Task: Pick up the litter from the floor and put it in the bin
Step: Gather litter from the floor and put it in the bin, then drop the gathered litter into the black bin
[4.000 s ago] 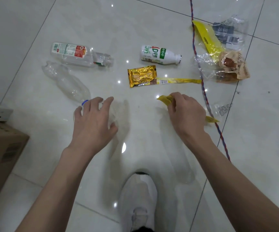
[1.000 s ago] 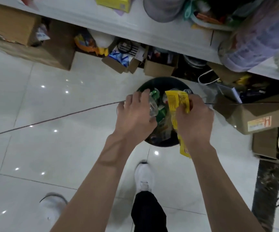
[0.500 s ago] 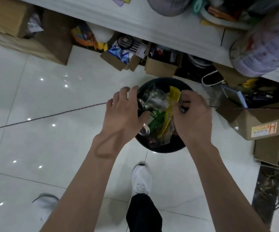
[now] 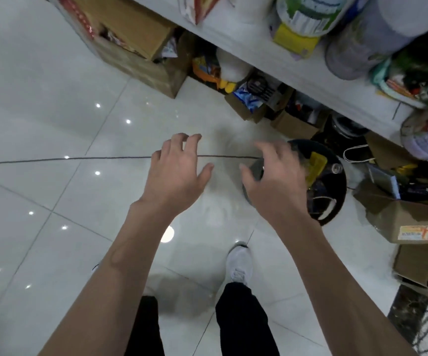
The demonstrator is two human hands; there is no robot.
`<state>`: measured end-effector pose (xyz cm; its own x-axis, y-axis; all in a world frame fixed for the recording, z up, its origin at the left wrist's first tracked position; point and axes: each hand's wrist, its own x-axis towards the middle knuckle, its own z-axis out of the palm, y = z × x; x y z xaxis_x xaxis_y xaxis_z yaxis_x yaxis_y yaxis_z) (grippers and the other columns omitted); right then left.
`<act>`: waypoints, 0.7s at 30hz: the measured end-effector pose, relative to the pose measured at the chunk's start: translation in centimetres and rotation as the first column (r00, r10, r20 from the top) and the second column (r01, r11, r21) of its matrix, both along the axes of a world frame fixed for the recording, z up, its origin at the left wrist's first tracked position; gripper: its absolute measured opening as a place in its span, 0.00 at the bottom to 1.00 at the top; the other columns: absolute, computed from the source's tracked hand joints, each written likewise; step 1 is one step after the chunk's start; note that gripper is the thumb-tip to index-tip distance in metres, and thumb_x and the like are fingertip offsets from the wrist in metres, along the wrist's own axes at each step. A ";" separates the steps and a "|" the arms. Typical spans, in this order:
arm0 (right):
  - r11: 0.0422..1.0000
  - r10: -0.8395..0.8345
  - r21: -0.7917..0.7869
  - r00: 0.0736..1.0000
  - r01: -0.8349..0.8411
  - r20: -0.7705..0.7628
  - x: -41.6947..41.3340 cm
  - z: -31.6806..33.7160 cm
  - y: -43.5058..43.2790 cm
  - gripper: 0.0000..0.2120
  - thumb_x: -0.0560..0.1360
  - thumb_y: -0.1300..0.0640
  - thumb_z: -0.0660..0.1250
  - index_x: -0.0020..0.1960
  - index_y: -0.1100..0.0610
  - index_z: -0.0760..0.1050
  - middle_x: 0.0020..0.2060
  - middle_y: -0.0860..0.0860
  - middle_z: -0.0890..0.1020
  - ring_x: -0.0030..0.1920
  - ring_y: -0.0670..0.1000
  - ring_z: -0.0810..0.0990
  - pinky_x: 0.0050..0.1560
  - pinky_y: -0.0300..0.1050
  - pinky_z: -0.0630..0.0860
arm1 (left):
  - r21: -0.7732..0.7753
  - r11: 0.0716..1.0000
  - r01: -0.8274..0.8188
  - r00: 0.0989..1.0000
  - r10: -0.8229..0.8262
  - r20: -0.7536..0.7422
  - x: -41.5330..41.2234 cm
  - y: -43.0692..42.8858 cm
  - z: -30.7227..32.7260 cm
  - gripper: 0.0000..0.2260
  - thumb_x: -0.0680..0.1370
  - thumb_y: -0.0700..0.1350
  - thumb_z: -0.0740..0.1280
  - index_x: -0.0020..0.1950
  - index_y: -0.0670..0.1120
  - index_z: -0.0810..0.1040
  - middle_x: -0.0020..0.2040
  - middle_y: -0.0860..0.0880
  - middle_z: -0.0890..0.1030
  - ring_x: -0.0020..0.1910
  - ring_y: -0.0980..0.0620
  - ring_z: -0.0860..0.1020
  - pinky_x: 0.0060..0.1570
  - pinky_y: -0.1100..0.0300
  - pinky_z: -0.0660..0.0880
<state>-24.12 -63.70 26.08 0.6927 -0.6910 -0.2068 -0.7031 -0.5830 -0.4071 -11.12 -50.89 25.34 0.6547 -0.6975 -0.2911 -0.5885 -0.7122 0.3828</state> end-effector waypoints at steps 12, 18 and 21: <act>0.925 0.378 -0.075 0.923 -0.373 0.075 16.3 7.2 21.2 0.21 0.78 0.48 0.65 0.69 0.52 0.70 0.62 0.52 0.72 0.60 0.54 0.71 0.62 0.53 0.70 | 0.019 0.946 -0.322 0.947 0.322 0.025 10.6 25.8 7.6 0.25 0.80 0.56 0.61 0.73 0.48 0.64 0.69 0.46 0.68 0.67 0.45 0.67 0.64 0.49 0.64; 0.835 0.550 -0.075 0.829 -0.545 0.101 24.7 8.6 33.8 0.21 0.77 0.50 0.66 0.68 0.53 0.71 0.61 0.52 0.74 0.58 0.56 0.73 0.60 0.55 0.70 | 0.024 0.859 -0.512 0.858 0.510 0.056 15.7 40.7 10.2 0.25 0.79 0.56 0.61 0.74 0.48 0.64 0.69 0.45 0.68 0.67 0.44 0.68 0.64 0.49 0.65; 0.763 0.646 -0.075 0.756 -0.642 0.107 28.2 9.3 40.6 0.21 0.76 0.51 0.67 0.67 0.54 0.72 0.60 0.53 0.75 0.58 0.56 0.74 0.60 0.55 0.69 | 0.021 0.795 -0.607 0.793 0.604 0.077 17.4 48.6 11.1 0.24 0.80 0.55 0.61 0.73 0.47 0.65 0.69 0.45 0.69 0.66 0.43 0.69 0.63 0.48 0.66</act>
<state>4.10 -23.11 35.38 0.9939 -0.0773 -0.0792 -0.1042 -0.8945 -0.4348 6.30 -2.27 36.40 0.9568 -0.1403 -0.2548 -0.0531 -0.9456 0.3210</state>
